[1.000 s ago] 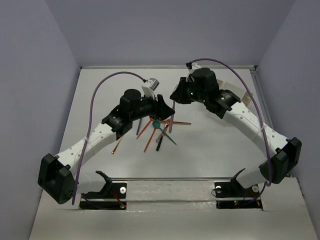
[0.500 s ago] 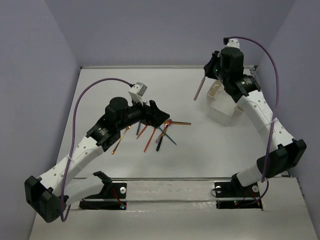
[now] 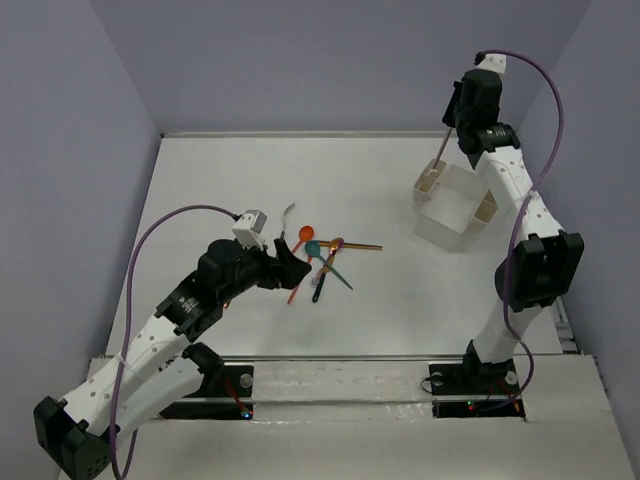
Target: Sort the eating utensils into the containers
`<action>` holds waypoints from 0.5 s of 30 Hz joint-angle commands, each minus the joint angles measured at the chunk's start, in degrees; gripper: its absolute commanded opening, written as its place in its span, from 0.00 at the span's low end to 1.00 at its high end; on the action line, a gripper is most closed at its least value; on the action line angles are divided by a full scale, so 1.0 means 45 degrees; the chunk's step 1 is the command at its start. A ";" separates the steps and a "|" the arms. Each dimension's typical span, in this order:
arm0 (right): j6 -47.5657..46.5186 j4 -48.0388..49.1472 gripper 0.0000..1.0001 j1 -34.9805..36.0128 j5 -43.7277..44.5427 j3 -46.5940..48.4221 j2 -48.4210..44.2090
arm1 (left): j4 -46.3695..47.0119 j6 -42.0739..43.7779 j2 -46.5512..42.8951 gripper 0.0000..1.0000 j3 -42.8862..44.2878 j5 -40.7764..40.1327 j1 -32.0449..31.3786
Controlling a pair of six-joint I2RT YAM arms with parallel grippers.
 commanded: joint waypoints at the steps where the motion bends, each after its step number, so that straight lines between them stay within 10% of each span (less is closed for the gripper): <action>1: -0.1182 0.1342 0.07 -0.0293 0.0431 0.1529 0.0616 | -0.0586 -0.0399 -0.0778 0.98 -0.0400 -0.1074 -0.0076; 15: -0.1320 0.2846 0.07 -0.0295 -0.0311 -0.0538 0.1069 | -0.2071 0.0031 0.1406 0.85 0.0810 -0.4081 -0.0076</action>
